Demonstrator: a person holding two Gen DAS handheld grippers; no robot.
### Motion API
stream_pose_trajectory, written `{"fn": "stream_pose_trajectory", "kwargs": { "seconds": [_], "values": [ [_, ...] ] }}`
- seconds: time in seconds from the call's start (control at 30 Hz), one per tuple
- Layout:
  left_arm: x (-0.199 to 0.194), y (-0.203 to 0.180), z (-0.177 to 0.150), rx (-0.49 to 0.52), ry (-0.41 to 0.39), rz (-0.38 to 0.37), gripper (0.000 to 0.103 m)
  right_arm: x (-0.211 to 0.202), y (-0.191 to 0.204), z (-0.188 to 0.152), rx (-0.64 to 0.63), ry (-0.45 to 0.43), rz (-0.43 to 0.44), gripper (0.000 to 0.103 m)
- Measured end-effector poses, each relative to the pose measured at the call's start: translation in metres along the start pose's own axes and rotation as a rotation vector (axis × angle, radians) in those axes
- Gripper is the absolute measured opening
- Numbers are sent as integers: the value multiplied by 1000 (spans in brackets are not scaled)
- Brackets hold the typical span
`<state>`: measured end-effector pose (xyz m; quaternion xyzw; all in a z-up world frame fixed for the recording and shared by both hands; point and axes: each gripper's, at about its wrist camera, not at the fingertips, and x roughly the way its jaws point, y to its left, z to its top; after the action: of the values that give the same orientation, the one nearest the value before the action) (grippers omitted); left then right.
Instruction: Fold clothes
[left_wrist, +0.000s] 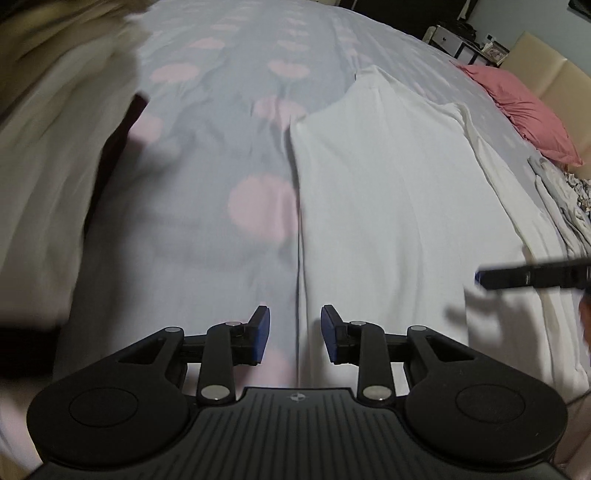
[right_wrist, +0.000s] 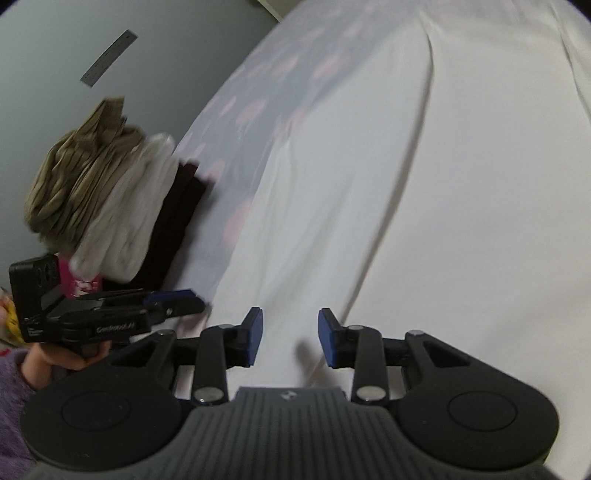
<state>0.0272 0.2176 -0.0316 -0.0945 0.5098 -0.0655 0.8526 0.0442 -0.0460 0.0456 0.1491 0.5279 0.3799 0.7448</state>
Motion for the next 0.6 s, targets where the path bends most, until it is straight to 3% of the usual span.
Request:
{"fn": "stream_pose_trajectory", "kwargs": {
  "seconds": [0.17, 0.3, 0.5, 0.53, 0.6],
  "values": [
    [-14, 3, -32, -27, 12, -24, 28, 2, 17, -70, 57, 38, 26, 37],
    [-14, 9, -43, -70, -28, -51, 27, 8, 27, -113, 88, 58, 18, 37],
    [-7, 1, -45, -39, -39, -67, 15, 8, 36, -138, 120, 10, 22, 37],
    [-6, -2, -46, -29, -40, -65, 12, 9, 37, -137, 128, 3, 33, 35],
    [-5, -7, -47, -9, -44, -50, 0, 12, 38, -140, 149, -2, 50, 19]
  ]
}}
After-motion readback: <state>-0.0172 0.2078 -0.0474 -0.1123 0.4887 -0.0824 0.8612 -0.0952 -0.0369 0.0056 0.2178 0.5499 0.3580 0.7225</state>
